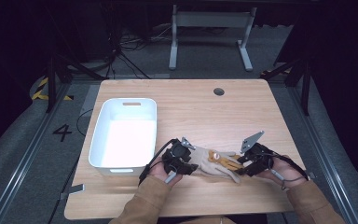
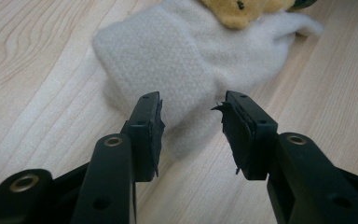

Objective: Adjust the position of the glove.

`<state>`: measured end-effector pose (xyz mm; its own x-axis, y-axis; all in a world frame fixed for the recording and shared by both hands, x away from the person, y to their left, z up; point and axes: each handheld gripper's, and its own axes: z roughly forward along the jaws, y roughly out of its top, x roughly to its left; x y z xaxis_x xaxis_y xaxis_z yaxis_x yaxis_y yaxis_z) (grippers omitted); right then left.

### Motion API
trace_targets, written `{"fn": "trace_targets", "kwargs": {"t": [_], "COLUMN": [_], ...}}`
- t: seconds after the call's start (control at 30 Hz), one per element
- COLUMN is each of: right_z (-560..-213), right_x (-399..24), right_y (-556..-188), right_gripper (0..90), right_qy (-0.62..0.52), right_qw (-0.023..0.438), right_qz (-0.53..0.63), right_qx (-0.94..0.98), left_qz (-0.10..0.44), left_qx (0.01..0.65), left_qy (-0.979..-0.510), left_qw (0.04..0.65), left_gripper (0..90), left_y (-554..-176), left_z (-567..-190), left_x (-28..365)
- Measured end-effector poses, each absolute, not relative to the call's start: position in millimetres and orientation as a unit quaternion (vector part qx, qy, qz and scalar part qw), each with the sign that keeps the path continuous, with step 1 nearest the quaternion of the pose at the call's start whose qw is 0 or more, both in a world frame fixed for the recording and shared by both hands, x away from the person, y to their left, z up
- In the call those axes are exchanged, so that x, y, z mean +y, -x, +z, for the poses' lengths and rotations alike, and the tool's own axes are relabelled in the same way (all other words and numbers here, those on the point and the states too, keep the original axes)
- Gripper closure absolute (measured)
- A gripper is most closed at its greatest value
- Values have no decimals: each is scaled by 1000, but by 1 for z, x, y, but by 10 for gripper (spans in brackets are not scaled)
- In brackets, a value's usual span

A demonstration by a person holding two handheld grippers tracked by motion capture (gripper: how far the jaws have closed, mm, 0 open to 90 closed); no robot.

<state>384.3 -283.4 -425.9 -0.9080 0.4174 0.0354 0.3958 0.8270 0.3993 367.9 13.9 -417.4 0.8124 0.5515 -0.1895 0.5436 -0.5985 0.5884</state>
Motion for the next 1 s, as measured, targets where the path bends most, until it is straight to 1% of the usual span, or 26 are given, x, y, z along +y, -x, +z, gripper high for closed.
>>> {"fn": "trace_targets", "kwargs": {"t": [0.07,0.1,0.2,0.5,0.63,0.77,0.87,0.93,0.97,1.0], "right_z": [-424,-423,-422,-422,-423,-423,-423,-423,-423,-423], "right_x": [-284,-284,-283,-282,-282,-282,-282,-282,-282,-282], "right_y": [-384,-383,-383,-383,-383,-384,-384,-384,-384,-383], "right_gripper": [695,734,777,787,787,788,787,787,787,789], "right_qy": [-217,-214,-210,-212,-211,-210,-210,-210,-210,-211], "right_qw": [29,30,37,40,38,37,37,38,38,40], "right_qz": [199,200,196,195,195,196,196,195,195,194], "right_qx": [955,956,957,957,957,957,957,957,957,957], "left_qz": [5,4,2,-1,-5,-16,-4,6,6,7], "left_qx": [309,309,313,332,351,356,343,336,336,329], "left_qy": [-893,-893,-893,-892,-889,-887,-893,-896,-896,-898], "left_qw": [328,327,324,307,295,295,291,290,290,292], "left_gripper": [564,564,564,589,590,580,641,716,783,816], "left_y": [-368,-369,-369,-373,-377,-380,-377,-375,-375,-374], "left_z": [-418,-419,-421,-430,-434,-439,-437,-434,-434,-432], "left_x": [14,14,13,12,14,15,13,12,12,12]}}
